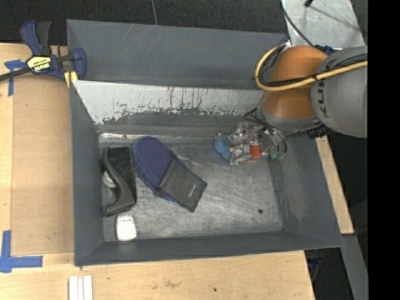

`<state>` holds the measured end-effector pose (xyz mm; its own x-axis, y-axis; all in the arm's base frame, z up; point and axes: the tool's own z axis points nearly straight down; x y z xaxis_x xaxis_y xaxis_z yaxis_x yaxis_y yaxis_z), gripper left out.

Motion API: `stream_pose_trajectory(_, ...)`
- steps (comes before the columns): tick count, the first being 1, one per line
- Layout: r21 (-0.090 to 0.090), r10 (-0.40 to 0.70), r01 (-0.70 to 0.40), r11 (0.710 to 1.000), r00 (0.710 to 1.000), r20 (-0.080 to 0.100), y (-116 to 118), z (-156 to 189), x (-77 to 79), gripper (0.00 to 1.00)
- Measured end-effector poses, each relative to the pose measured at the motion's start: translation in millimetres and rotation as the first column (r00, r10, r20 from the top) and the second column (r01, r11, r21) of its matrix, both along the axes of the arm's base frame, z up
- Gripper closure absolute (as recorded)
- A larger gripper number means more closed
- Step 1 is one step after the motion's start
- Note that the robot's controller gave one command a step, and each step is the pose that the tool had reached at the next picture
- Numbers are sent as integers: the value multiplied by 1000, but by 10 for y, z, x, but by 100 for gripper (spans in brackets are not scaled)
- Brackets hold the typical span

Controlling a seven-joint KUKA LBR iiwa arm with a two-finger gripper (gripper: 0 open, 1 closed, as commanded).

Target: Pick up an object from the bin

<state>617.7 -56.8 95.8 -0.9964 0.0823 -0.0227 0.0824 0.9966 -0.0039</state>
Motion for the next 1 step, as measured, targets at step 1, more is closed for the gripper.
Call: stream_pose_trajectory(1, 1, 132, -132, 991, 991, -10, -203, 1071, 33, 100)
